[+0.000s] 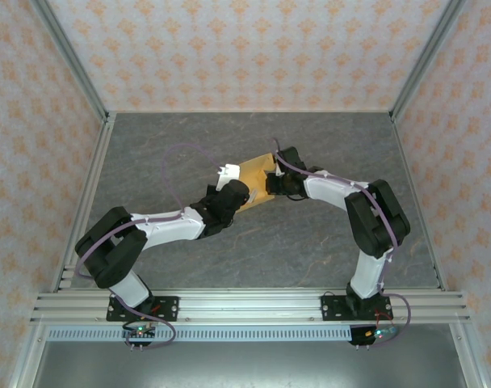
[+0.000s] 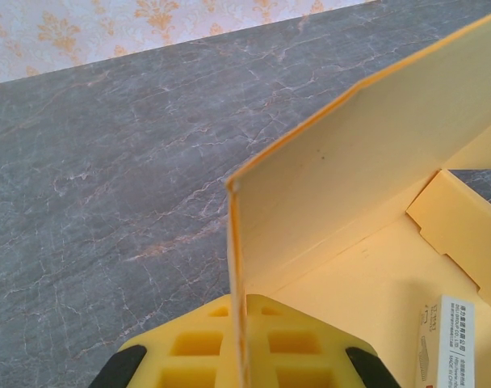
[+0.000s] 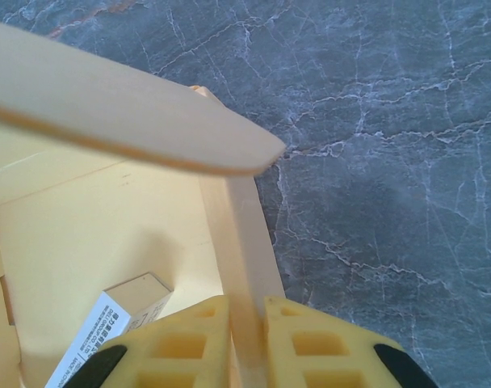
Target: Fold the paper box
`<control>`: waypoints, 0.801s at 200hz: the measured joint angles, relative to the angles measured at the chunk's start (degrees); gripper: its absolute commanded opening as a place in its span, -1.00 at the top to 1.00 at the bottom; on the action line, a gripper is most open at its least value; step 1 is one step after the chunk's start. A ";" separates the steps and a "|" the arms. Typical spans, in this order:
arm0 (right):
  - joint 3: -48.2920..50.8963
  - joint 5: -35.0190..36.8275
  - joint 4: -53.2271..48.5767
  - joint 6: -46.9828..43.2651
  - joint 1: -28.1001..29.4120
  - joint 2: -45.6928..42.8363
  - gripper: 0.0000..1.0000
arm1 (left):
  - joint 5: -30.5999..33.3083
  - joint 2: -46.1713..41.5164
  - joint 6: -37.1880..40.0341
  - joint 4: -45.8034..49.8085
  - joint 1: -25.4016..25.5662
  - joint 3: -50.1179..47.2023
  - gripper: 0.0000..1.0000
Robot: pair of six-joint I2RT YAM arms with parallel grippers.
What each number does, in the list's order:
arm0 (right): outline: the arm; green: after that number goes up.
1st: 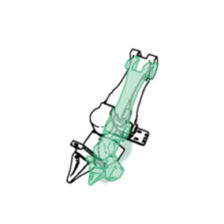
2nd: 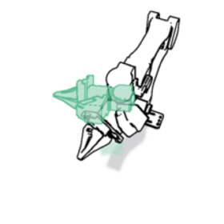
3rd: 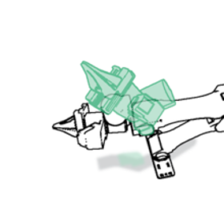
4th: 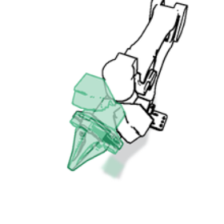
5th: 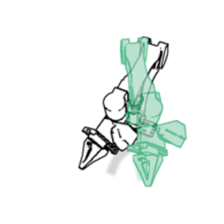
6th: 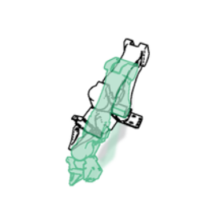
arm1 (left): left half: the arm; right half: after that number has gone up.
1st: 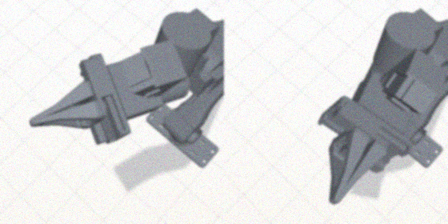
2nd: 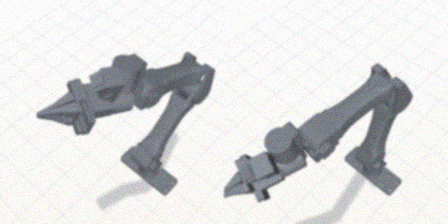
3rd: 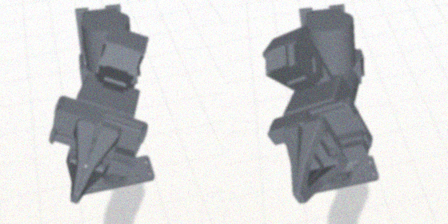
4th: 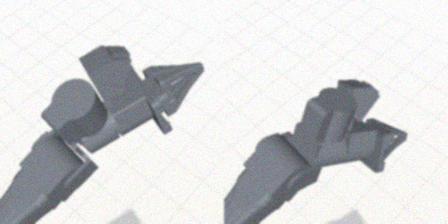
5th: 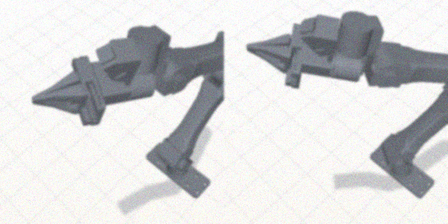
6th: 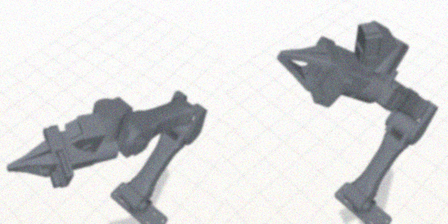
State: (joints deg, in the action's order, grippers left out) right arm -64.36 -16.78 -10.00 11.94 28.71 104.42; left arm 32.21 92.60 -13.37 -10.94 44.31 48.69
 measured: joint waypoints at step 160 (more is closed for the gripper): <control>-2.86 0.94 -3.54 -7.34 -0.31 2.71 0.98 | -0.22 0.00 0.00 0.04 0.00 0.00 1.00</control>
State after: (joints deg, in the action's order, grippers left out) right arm -67.22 -15.84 -13.54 4.60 28.40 107.13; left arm 31.99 92.60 -13.37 -10.90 44.31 48.69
